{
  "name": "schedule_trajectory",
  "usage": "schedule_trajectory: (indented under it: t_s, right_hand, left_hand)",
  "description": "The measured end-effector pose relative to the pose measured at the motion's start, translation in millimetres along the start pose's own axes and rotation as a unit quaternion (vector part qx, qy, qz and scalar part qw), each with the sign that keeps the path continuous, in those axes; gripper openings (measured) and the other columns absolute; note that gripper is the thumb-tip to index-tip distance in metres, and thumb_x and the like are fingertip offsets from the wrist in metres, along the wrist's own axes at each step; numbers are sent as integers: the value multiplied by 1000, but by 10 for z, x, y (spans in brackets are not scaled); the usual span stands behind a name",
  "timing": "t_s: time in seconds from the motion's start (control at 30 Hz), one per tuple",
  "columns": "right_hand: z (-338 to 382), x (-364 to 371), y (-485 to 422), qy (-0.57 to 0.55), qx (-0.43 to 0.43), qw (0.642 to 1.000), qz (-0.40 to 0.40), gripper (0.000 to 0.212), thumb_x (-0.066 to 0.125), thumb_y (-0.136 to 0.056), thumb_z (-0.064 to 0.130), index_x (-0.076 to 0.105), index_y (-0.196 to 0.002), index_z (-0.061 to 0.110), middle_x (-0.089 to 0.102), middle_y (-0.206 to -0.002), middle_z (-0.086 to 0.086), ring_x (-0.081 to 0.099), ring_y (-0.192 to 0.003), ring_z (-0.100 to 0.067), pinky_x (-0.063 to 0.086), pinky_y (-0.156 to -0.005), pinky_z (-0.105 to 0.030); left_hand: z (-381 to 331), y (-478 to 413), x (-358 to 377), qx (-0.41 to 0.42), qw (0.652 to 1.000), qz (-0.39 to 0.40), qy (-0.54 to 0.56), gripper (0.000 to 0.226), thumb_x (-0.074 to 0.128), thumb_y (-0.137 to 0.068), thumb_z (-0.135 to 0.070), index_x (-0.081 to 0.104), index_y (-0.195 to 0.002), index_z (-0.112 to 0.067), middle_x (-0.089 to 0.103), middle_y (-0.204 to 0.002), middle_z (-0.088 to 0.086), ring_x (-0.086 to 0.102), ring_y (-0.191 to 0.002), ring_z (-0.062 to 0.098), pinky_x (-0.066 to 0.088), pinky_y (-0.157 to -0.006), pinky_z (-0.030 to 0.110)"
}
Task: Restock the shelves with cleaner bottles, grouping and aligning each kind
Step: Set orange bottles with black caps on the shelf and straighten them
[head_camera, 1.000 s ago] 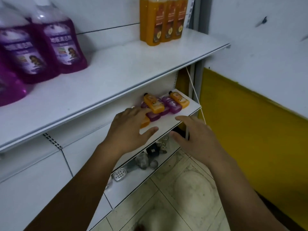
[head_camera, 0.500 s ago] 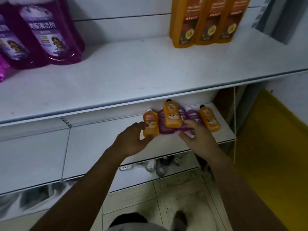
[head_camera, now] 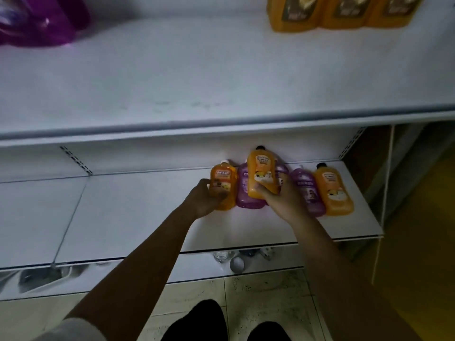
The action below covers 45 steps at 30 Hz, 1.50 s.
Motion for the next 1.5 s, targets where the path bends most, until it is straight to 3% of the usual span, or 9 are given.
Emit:
schedule_trajectory:
  t_s: [0.27,0.37,0.5,0.63,0.73,0.87,1.07,1.3,1.5]
  right_hand:
    - [-32,276,-181,24,21,999,-37,59,70,-73,78,65,-113,34,72,-107,8,70,-98,-21,59,-87,-42]
    - [-48,234,-200,-39,19,999,0,26,86,-78,50,63,-87,41,71,-93,14,69,-88,-13,61,-84,-43]
    - [-64,226,-144,-180,90,978,53,37,92,-76,24,68,-104,30,75,-107,1,72,-97,-21,63,-75,-39]
    - [127,132,-4,-389,161,899,121,51,77,-87,26,61,-133,12,71,-102,-11,67,-81,-22,52,-65,-28]
    - [280,137,191,-380,153,901,145,61,80,-72,33,62,-127,15,72,-109,-10,67,-85,-23,50,-69,-31]
    - [523,360,542,-401,158,888,163,64,78,-73,40,59,-132,22,72,-122,-6,69,-100,-23,52,-70,-34]
    - [951,772,1059,-427,131,874,191,69,86,-65,18,63,-131,14,74,-125,-8,73,-112,-28,60,-89,-45]
    - [1475,1271,1646,-290,19,889,355,64,82,-75,-8,61,-133,12,76,-121,-11,72,-113,-31,61,-87,-42]
    - [1946,1584,2229,-224,-95,890,386,41,84,-84,14,65,-119,25,76,-113,4,74,-104,-16,60,-91,-37]
  left_hand:
    - [248,-330,170,-20,995,-79,63,66,83,-84,-51,67,-130,-6,72,-125,13,71,-106,26,57,-96,38]
    - [281,-301,127,-19,994,-57,90,60,86,-81,-48,73,-124,-9,76,-117,9,74,-102,25,60,-95,41]
    - [308,-228,32,-31,993,-31,106,64,90,-73,-52,73,-121,-13,76,-111,4,74,-100,24,60,-94,38]
    - [435,16,-120,-53,962,31,266,70,95,-65,-47,73,-120,-11,79,-111,10,77,-101,30,60,-97,50]
    - [478,330,-266,-47,927,56,367,42,83,-85,-24,70,-122,-10,78,-117,14,77,-104,30,62,-92,43]
    - [566,801,-577,-38,891,61,449,58,86,-79,-12,64,-132,-6,74,-125,17,73,-114,36,61,-94,47]
    - [797,1503,-1111,-14,864,-23,502,68,78,-71,1,59,-137,-3,71,-123,22,73,-107,38,62,-82,46]
    - [1285,2580,-1520,16,836,-187,515,69,80,-74,-4,57,-139,-5,68,-130,26,69,-117,44,58,-98,53]
    - [1682,3737,-1593,24,790,-343,508,55,77,-84,-17,60,-136,-7,70,-128,23,68,-119,42,55,-103,55]
Point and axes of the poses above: each hand's wrist, its own y-axis away from the middle knuckle, its own x-axis out of the palm, z = x × y, the point moved 2 cm from there along -y, towards the middle knuckle
